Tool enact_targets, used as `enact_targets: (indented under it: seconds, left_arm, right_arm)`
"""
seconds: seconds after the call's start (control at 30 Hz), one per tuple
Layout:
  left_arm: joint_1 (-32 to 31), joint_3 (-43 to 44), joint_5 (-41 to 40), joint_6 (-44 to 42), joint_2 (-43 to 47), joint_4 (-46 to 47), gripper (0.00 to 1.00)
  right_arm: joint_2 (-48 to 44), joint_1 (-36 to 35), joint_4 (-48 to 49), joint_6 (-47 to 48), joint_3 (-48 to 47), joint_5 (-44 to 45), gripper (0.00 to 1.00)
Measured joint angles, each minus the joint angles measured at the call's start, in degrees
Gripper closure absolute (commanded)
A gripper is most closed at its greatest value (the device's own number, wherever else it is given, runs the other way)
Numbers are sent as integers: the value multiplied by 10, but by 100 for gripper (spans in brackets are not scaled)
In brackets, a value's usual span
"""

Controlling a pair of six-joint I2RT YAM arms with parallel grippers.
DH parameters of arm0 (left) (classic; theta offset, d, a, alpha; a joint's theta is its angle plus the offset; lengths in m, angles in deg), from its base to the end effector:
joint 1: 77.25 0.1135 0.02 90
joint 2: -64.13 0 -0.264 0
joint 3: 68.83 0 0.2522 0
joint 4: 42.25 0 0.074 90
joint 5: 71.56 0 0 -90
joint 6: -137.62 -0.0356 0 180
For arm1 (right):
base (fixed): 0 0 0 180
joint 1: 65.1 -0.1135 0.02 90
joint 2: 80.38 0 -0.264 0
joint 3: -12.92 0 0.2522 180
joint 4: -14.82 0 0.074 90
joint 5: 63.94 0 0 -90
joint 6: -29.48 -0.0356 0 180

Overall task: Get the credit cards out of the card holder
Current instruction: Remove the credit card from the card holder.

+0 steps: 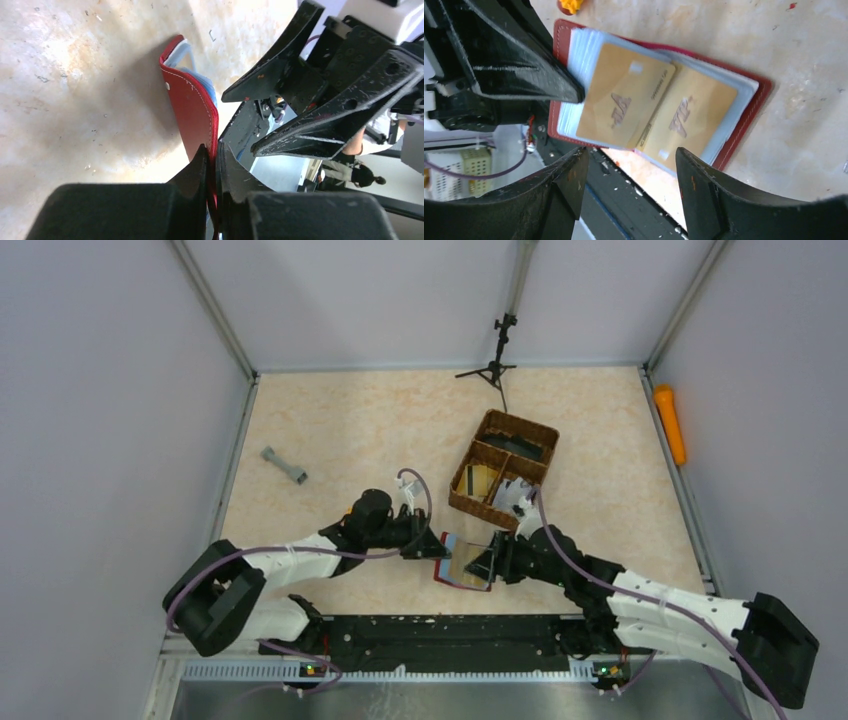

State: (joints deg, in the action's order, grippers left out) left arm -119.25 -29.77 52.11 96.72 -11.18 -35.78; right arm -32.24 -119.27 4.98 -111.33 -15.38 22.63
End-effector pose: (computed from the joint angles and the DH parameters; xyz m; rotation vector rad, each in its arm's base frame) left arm 0.1699 -0.1795 0.1683 0.2682 2.3902 -1.4827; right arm 0.1014 0.1441 0.1703 -0.1079 2.3089 1.1074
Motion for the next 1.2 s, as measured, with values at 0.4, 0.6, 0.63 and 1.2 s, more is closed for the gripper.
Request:
enact_targets:
  seconds: [0.4, 0.6, 0.63, 1.2]
  left_arm:
    - [15, -53, 32, 101, 94, 127, 100]
    - [15, -67, 40, 141, 136, 178, 100]
    - [15, -69, 41, 146, 141, 186, 100]
    - [16, -75, 80, 253, 129, 348, 100]
  right_arm:
    - [-126, 20, 132, -111, 66, -71, 57]
    - [-197, 22, 143, -151, 80, -57, 57]
    - [-207, 22, 143, -156, 85, -54, 56]
    - [-224, 23, 211, -184, 90, -57, 52]
